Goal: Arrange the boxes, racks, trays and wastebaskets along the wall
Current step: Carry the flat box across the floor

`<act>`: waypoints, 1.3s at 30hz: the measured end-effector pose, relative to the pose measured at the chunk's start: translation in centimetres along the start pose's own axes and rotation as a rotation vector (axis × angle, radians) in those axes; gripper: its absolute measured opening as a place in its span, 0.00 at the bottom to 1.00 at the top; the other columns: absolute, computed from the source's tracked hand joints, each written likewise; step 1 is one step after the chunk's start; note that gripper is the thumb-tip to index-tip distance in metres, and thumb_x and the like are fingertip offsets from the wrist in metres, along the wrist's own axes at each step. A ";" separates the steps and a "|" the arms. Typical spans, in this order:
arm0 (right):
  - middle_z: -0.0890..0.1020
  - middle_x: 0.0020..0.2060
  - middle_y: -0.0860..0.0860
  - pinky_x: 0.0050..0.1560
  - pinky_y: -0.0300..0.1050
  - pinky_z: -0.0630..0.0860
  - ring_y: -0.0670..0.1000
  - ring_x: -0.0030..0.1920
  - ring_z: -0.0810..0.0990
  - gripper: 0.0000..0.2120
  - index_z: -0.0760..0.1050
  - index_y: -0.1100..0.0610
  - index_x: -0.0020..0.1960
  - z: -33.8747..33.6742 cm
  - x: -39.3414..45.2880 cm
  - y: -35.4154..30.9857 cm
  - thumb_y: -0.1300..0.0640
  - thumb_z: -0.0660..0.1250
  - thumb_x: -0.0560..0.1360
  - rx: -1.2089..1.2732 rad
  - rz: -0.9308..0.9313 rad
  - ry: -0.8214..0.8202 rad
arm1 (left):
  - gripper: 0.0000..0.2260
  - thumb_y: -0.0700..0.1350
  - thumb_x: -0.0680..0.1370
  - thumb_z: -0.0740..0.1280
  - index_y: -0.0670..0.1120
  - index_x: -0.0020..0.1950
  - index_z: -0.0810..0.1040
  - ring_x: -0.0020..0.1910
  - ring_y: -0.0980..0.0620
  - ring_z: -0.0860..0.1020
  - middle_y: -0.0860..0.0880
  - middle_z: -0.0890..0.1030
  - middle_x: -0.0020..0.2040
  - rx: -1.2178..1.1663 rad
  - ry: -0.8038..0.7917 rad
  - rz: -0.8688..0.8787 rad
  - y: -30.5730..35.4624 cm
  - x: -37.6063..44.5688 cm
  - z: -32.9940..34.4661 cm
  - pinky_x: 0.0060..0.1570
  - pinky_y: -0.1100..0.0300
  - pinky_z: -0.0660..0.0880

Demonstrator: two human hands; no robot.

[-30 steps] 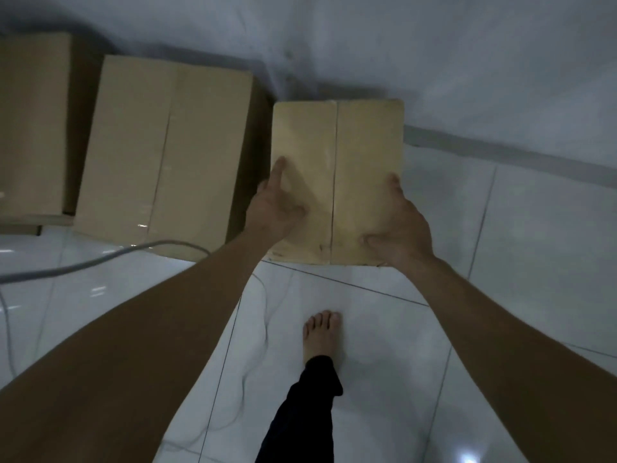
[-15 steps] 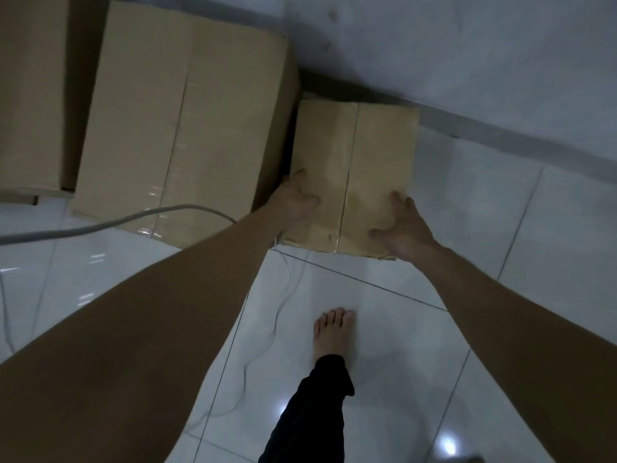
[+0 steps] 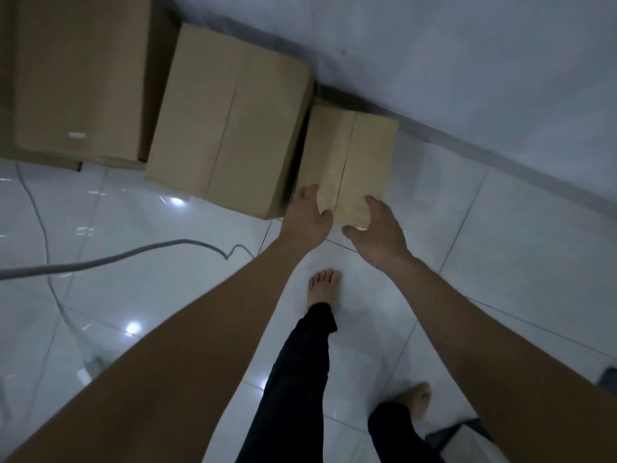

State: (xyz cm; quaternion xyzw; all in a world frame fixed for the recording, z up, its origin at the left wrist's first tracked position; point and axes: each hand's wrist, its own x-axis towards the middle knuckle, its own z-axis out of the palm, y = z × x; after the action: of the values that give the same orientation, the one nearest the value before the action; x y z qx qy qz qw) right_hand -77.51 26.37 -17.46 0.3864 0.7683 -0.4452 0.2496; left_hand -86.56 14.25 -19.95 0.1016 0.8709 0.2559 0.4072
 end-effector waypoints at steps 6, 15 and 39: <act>0.59 0.78 0.50 0.69 0.40 0.57 0.51 0.75 0.61 0.37 0.52 0.52 0.80 -4.2 -11.6 -2.9 0.47 0.66 0.78 0.026 0.019 0.054 | 0.24 0.47 0.83 0.59 0.46 0.78 0.58 0.73 0.46 0.64 0.46 0.61 0.77 0.003 -0.007 0.083 4.5 -10.4 -4.3 0.69 0.52 0.65; 0.60 0.77 0.51 0.73 0.46 0.62 0.52 0.74 0.64 0.38 0.50 0.51 0.80 -7.5 -25.9 -3.1 0.47 0.67 0.78 0.014 -0.018 0.131 | 0.25 0.46 0.82 0.59 0.44 0.78 0.58 0.69 0.42 0.69 0.43 0.65 0.76 0.102 -0.023 0.329 9.3 -21.9 -7.1 0.67 0.47 0.69; 0.69 0.72 0.51 0.68 0.49 0.69 0.53 0.69 0.72 0.38 0.54 0.47 0.79 -0.3 -60.2 8.5 0.45 0.69 0.76 0.360 0.114 0.476 | 0.24 0.48 0.83 0.58 0.44 0.78 0.59 0.72 0.43 0.66 0.43 0.63 0.76 0.472 -0.148 0.713 8.0 -54.0 -4.1 0.69 0.49 0.66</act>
State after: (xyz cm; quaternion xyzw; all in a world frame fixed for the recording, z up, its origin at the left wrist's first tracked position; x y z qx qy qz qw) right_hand -35.85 6.84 22.29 0.5603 0.6910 -0.4566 0.0145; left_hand -54.97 -1.25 22.01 0.5045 0.7843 0.1665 0.3205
